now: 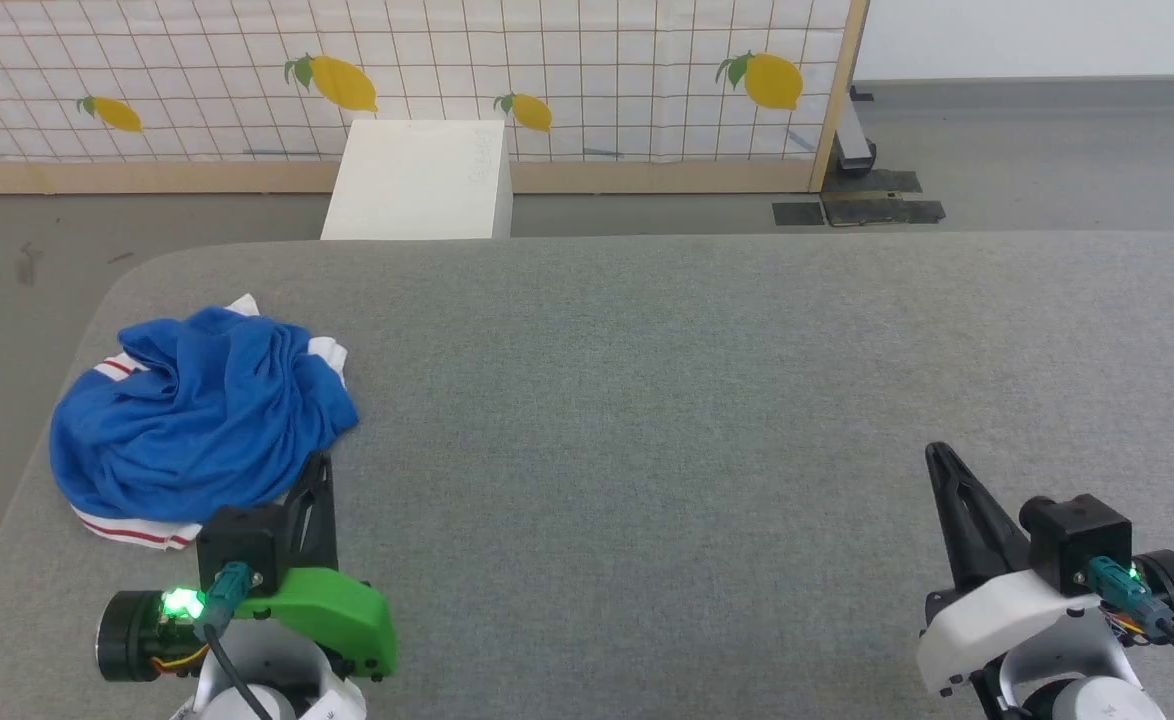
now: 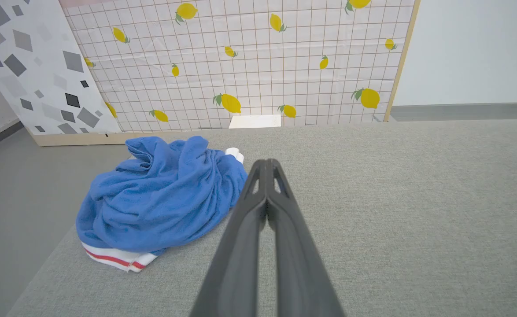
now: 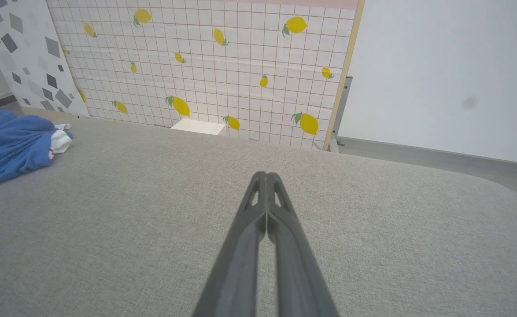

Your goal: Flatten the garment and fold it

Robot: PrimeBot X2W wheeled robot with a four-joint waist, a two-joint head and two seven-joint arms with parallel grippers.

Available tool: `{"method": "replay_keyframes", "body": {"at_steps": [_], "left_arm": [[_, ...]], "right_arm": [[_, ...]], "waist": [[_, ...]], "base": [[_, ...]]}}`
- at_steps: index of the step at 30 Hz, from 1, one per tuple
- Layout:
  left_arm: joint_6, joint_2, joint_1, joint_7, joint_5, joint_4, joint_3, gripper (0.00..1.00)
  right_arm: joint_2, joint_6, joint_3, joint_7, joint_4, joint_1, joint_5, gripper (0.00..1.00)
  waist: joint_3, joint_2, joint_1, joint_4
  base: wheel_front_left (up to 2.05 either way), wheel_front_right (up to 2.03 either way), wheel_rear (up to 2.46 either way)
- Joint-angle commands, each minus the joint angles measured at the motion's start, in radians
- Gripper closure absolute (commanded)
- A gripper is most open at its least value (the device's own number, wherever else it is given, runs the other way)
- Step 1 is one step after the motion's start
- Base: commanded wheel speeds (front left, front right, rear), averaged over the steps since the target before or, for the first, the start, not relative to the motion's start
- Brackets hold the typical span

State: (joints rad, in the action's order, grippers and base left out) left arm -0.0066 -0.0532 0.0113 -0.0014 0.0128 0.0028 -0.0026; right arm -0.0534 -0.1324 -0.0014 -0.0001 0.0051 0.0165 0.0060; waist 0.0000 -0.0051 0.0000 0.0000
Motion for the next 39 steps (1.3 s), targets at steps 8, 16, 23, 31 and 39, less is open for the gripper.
{"method": "replay_keyframes", "body": {"at_steps": [8, 16, 23, 31, 39], "left_arm": [[0.007, 0.003, -0.011, 0.001, -0.013, -0.003, 0.003, 1.00], [0.007, 0.003, -0.011, 0.001, -0.013, -0.003, 0.003, 1.00], [0.007, 0.003, -0.011, 0.001, -0.013, -0.003, 0.003, 1.00], [0.007, 0.003, -0.011, 0.001, -0.013, -0.003, 0.003, 1.00], [0.007, 0.003, -0.011, 0.001, -0.013, -0.003, 0.003, 1.00]], "right_arm": [[0.003, 0.002, 0.001, 0.000, -0.005, -0.017, -0.006, 1.00], [0.003, 0.002, 0.001, 0.000, -0.005, -0.017, -0.006, 1.00], [0.003, 0.002, 0.001, 0.000, -0.005, -0.017, -0.006, 1.00], [0.003, 0.002, 0.001, 0.000, -0.005, -0.017, -0.006, 1.00], [0.003, 0.002, 0.001, 0.000, -0.005, -0.017, -0.006, 1.00]], "waist": [[0.000, 0.0051, 0.0000, 0.000], [0.000, 0.0051, 0.0000, 0.000], [0.000, 0.0051, 0.0000, 0.000], [0.000, 0.0051, 0.0000, 0.000], [0.000, 0.0051, 0.0000, 0.000]], "base": [[0.00, 0.00, 0.00], [0.00, 0.00, 0.00], [0.00, 0.00, 0.00], [0.00, 0.00, 0.00], [0.00, 0.00, 0.00]]}}
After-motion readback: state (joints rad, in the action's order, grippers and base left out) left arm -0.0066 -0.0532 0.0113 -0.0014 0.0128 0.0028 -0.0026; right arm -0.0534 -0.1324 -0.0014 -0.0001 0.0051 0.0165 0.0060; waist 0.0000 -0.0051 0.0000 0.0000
